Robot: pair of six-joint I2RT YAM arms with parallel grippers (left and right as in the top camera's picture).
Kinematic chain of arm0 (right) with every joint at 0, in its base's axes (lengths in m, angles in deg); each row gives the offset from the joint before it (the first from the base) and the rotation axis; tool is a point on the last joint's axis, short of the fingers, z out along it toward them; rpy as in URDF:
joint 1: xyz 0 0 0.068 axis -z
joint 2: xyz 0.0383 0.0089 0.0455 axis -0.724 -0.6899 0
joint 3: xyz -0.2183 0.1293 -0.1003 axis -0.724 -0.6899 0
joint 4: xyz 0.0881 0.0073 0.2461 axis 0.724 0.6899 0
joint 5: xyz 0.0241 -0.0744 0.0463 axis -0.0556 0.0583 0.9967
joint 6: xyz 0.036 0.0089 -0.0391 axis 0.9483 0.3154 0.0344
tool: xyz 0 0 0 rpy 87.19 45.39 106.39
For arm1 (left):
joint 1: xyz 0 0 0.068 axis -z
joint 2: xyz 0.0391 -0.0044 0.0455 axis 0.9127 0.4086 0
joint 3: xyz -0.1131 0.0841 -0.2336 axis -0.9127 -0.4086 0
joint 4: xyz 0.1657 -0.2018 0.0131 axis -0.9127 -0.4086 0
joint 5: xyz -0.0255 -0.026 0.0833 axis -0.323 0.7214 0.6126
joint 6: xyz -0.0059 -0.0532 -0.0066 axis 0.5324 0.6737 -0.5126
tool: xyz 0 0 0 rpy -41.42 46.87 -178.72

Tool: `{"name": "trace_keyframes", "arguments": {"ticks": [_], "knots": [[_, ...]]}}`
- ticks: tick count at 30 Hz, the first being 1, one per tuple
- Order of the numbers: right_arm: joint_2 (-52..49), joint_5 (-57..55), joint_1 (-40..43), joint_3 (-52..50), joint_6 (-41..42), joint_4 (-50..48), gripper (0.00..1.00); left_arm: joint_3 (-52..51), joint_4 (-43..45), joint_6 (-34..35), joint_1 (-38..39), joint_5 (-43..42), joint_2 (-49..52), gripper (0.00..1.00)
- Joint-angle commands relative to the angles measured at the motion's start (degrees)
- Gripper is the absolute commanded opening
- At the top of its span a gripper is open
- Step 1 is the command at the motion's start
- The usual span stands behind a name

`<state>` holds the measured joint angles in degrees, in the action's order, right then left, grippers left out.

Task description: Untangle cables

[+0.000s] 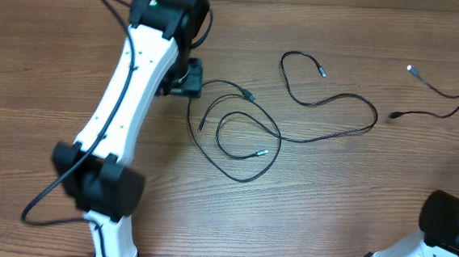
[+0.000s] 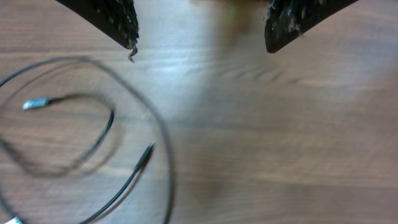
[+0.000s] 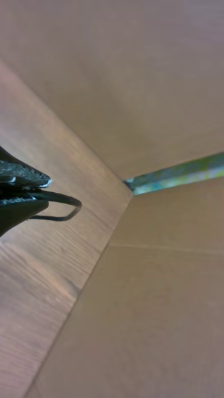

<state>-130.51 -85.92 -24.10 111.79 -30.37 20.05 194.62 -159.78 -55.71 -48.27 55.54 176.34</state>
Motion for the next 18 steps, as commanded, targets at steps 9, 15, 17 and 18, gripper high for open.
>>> {"name": "trace_keyframes", "arguments": {"ticks": [9, 15, 17, 18], "knots": [[0.1, 8.0, 9.0, -0.1, 6.9, 1.1, 0.04, -19.0, -0.1, 0.4, -2.6, -0.6, -15.2, 0.69], [-2.8, 8.0, 9.0, -4.6, 6.9, 7.5, 0.04, -29.2, -0.1, 1.0, -3.4, 0.2, -15.2, 0.70], [-3.9, 8.0, 9.0, -7.7, 6.7, 8.7, 0.04, -30.7, -0.1, 1.9, -4.7, 0.9, -15.2, 0.71], [-4.3, 8.0, 9.0, -9.4, 6.7, 9.0, 0.04, -30.8, -0.1, 2.2, -5.7, 1.0, -15.2, 0.71]]}}
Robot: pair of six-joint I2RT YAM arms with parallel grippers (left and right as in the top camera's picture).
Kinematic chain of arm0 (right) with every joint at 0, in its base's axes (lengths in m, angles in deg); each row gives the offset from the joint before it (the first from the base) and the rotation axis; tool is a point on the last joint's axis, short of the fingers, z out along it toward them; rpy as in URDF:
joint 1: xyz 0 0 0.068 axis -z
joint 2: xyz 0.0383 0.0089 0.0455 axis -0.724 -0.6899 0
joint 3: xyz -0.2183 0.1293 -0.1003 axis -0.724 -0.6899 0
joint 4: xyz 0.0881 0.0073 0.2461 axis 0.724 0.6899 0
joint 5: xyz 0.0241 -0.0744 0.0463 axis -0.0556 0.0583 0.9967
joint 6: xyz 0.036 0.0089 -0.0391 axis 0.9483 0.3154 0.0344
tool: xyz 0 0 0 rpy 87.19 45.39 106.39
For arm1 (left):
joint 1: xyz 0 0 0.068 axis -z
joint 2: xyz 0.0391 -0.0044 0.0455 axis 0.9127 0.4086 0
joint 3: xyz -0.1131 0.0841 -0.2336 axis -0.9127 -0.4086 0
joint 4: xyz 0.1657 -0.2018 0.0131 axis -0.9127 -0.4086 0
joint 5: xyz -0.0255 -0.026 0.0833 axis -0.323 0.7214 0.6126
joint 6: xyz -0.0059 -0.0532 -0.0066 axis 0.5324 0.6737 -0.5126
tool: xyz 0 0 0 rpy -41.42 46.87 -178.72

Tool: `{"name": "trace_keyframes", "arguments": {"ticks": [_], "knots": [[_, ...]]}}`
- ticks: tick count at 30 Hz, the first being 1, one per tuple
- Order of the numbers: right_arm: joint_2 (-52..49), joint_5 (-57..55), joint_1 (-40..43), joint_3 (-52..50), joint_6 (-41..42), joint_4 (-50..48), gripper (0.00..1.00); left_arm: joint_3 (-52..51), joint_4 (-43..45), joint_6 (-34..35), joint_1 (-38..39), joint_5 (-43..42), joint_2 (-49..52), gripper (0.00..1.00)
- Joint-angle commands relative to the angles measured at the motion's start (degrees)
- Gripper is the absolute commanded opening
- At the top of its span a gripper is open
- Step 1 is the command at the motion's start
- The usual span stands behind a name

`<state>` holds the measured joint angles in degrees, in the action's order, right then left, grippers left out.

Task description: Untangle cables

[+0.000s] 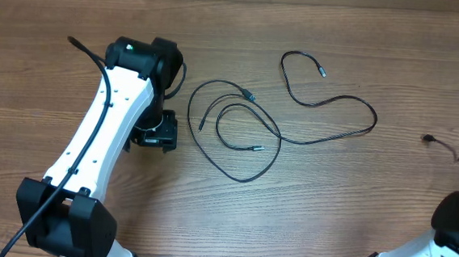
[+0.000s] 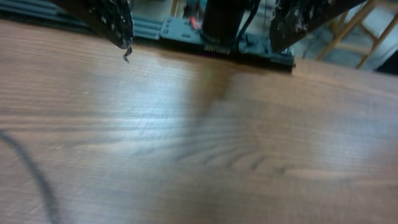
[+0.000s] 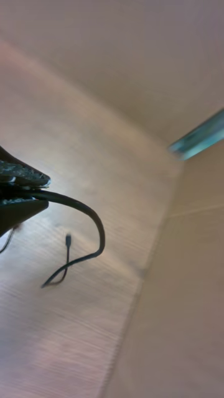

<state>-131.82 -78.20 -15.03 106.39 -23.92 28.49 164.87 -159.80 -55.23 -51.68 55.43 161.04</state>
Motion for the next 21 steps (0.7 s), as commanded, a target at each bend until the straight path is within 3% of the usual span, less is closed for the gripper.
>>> {"name": "trace_keyframes", "arguments": {"ticks": [1, 5, 9, 10, 13, 14, 17, 21], "knots": [[-3.2, 0.3, -0.1, -5.9, 0.2, 0.6, 0.04, -1.0, 0.0, 1.7, -3.3, 1.1, 0.1, 0.71], [-4.2, 0.3, -0.1, -12.8, -0.9, -0.2, 0.04, -0.6, 1.6, 1.7, -8.2, 0.0, 0.1, 0.72], [-4.7, 0.1, -0.1, -18.8, -2.8, -1.2, 0.04, -0.6, 5.9, 0.9, -12.6, -6.9, 0.1, 0.76], [-4.7, 0.1, 0.0, -19.9, -2.8, -1.5, 0.09, -0.6, 7.1, 0.0, -13.5, -9.2, 0.1, 0.76], [-4.7, 0.2, 0.6, -22.1, -2.8, -1.8, 0.52, -0.6, 10.4, -3.1, -15.6, -17.7, 0.1, 0.76], [-4.7, 0.3, 0.7, -22.4, -2.8, -1.8, 0.61, -0.6, 11.6, -4.5, -16.2, -20.6, 0.1, 0.75], [-4.7, 3.6, 1.2, -22.5, -2.8, -1.9, 0.80, -0.6, 13.4, -5.9, -16.9, -24.5, 0.1, 0.75], [-4.7, 21.2, 1.0, -22.5, -12.7, -1.3, 0.90, -0.6, 15.2, -8.8, -16.8, -27.6, 0.1, 0.76]]}}
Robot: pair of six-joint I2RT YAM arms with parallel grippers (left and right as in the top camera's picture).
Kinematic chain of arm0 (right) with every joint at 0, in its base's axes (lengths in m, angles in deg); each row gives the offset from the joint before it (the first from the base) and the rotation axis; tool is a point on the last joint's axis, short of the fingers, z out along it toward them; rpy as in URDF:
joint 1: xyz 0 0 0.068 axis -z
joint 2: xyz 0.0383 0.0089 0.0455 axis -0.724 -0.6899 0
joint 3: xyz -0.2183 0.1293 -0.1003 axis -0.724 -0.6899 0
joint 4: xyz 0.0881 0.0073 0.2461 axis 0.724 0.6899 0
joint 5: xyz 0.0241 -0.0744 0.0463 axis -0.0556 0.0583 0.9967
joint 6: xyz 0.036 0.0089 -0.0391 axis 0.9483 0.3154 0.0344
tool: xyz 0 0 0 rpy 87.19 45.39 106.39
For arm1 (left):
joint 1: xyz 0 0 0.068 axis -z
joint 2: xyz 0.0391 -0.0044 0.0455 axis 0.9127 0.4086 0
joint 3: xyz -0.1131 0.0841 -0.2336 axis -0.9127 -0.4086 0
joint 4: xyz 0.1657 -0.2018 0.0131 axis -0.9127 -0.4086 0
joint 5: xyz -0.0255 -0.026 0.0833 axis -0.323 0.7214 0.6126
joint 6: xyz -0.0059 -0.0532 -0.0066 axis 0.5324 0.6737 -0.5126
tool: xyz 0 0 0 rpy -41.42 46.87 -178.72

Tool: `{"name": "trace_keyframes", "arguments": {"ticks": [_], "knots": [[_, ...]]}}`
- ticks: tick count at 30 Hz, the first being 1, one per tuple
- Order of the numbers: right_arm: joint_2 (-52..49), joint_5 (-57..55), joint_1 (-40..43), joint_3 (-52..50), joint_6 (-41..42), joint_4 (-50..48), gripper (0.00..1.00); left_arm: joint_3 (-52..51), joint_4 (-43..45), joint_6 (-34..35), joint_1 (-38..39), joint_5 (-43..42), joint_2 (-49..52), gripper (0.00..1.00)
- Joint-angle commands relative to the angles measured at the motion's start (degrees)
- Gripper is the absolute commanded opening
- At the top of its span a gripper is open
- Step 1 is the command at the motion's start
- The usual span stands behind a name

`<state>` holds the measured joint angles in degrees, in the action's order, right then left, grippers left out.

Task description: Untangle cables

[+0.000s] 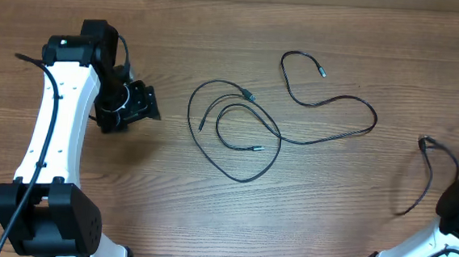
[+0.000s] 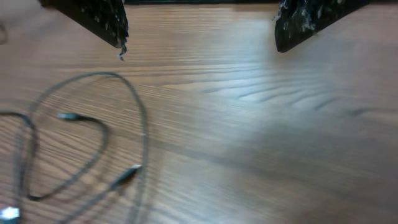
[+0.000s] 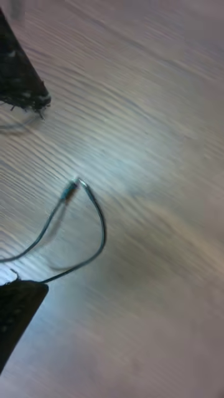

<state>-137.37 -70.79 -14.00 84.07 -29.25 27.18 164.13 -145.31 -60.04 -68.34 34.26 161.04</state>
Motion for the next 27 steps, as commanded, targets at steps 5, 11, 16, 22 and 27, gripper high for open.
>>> {"name": "trace_keyframes", "arguments": {"ticks": [5, 11, 16, 22, 27], "knots": [[0.9, 34.4, -2.5, -0.2, -21.7, 3.6, 0.96, 0.2, 1.9, -5.0, -0.2, -9.4, 0.1, 0.76], [0.9, 31.4, -8.6, -1.4, -27.3, 7.5, 0.99, 0.2, 1.8, -5.0, -0.2, -9.8, 0.1, 0.76], [0.9, 27.7, -13.5, -5.7, -24.8, 7.3, 0.99, 0.2, 1.6, -5.1, -0.2, -9.8, 0.1, 0.76], [0.9, 27.5, -18.6, -14.3, -22.3, 6.6, 0.96, 0.2, 1.6, -5.2, -0.2, -9.8, 0.1, 0.76], [0.9, 27.4, -23.0, -20.4, -19.7, 3.3, 0.96, 0.2, 1.8, -5.1, -0.2, -9.8, 0.1, 0.76]]}}
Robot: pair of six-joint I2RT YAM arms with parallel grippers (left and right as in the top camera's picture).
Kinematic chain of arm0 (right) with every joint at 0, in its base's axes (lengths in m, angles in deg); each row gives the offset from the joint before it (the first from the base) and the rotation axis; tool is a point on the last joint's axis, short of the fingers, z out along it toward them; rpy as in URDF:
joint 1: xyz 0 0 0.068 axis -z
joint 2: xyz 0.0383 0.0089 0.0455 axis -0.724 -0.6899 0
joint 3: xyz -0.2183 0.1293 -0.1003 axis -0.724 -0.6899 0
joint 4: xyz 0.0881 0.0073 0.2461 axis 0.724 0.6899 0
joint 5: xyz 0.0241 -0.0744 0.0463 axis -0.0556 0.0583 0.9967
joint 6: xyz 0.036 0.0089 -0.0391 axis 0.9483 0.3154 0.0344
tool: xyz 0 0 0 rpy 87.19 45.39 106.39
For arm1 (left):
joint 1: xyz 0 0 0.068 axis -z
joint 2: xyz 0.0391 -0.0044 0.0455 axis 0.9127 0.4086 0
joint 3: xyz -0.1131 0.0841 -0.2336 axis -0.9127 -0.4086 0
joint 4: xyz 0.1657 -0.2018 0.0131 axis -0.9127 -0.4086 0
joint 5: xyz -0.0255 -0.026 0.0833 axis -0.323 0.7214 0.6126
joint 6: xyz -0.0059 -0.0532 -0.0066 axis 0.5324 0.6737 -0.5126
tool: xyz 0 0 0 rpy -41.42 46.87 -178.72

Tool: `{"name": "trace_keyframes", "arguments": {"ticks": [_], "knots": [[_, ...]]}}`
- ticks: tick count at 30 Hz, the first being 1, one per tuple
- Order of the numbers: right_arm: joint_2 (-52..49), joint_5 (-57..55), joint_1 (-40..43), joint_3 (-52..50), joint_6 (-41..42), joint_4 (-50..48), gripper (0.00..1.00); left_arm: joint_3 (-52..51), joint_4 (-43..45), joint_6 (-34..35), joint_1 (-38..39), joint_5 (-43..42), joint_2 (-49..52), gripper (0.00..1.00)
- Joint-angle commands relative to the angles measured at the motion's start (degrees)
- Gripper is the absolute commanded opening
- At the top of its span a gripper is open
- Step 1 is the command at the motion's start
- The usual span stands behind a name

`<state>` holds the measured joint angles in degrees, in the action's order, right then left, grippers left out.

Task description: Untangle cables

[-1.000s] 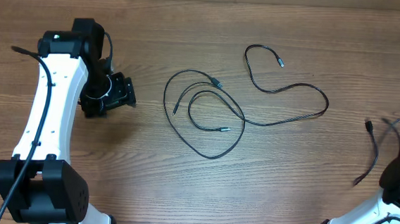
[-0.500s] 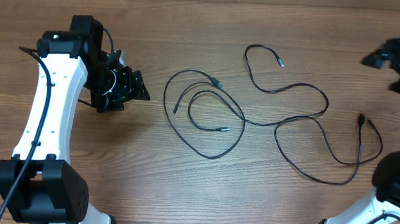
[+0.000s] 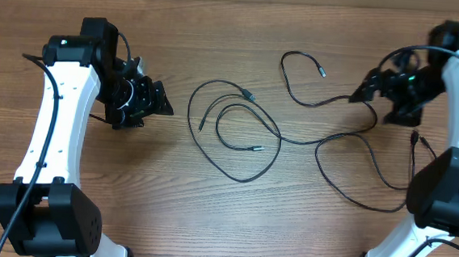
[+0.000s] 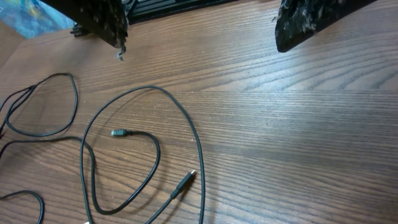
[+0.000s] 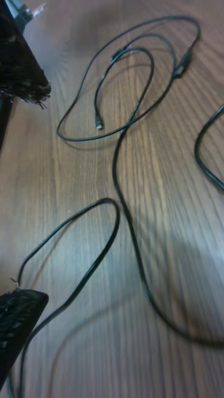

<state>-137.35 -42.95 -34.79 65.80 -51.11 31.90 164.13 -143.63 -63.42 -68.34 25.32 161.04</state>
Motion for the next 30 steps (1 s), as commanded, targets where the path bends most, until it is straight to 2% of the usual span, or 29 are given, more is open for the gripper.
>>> {"name": "trace_keyframes", "arguments": {"ticks": [1, 3, 6, 8, 14, 18, 24, 30], "knots": [[0.8, -1.2, -3.0, -3.1, 2.7, -2.9, 0.96, 0.2, 0.1, -1.7, -0.2, -0.9, 0.1, 0.76], [0.8, -6.5, -4.4, -4.7, 6.1, -6.2, 0.96, 0.2, 0.1, -1.7, -0.2, -0.9, 0.1, 0.76], [0.8, -18.6, -5.2, -6.3, 18.2, -8.5, 0.96, 0.2, -0.4, -1.9, -0.2, -0.8, 0.1, 0.76], [0.8, -20.2, -5.2, -6.8, 21.2, -8.4, 0.96, 0.2, -0.5, -2.6, -0.2, -0.8, 0.1, 0.76], [0.8, -25.8, -5.0, -8.0, 21.2, -3.6, 0.99, 0.2, -0.5, -2.6, -0.2, -0.8, 0.1, 0.76], [0.8, -23.5, -5.0, -11.0, 17.4, -2.9, 0.99, 0.2, -0.5, -2.6, -0.2, -0.8, 0.1, 0.76], [0.8, -22.8, -5.0, -17.2, 12.3, -8.3, 0.99, 0.2, -0.5, -2.6, -0.2, -0.7, 0.1, 0.76], [0.8, -22.8, -5.0, -22.8, 11.0, -18.7, 0.82, 0.2, -0.9, -3.9, -0.2, -0.7, 0.1, 0.76]]}}
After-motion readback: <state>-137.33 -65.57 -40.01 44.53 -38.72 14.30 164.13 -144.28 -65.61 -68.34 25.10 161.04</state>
